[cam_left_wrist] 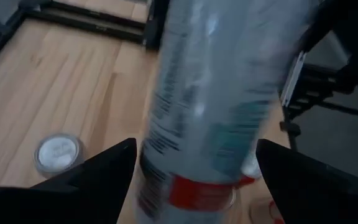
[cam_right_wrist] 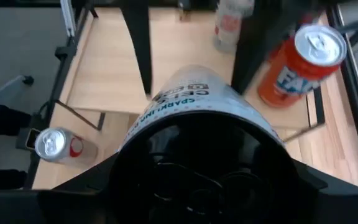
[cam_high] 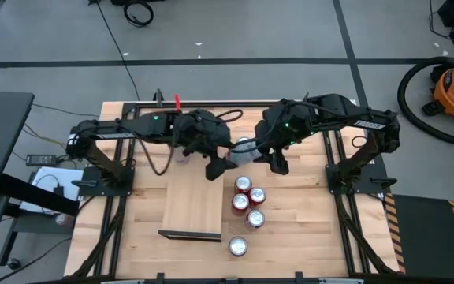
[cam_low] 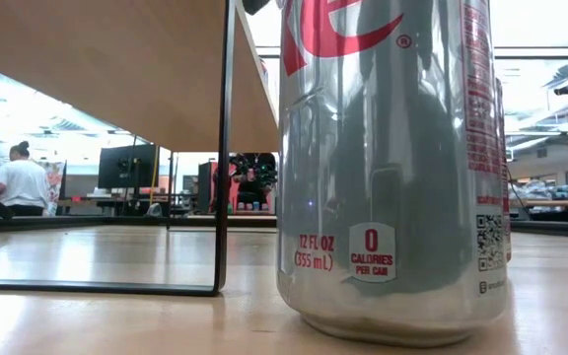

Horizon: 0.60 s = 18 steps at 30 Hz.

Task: Place canned beverage on shelf
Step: Put the white and orange soda can aligned with the other white and orange soda can on the shelf

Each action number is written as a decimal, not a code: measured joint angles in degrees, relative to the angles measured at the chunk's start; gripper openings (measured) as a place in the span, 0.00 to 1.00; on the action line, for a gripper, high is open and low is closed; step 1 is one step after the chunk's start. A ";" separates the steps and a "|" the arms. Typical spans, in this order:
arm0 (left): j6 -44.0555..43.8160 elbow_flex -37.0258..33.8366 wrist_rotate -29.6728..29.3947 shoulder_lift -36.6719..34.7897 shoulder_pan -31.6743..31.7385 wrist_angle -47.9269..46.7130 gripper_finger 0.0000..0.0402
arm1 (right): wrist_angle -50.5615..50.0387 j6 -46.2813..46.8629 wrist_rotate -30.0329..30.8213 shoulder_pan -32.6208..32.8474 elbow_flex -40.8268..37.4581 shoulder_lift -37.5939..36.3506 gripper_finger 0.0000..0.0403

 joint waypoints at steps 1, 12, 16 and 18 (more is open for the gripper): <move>-0.03 0.00 -0.02 0.58 0.08 -0.54 0.85 | 0.40 -0.30 -0.40 -0.14 0.00 0.04 0.68; 0.03 0.00 2.08 2.67 0.22 -2.16 0.80 | 2.05 -0.22 -1.60 -1.15 0.07 0.13 0.69; 0.52 0.00 2.11 2.51 0.22 -2.58 0.72 | 2.25 -0.46 -1.55 -1.20 0.07 0.13 0.69; 0.66 0.00 2.11 2.45 0.20 -2.78 0.68 | 2.44 -0.53 -1.55 -1.24 0.06 0.13 0.69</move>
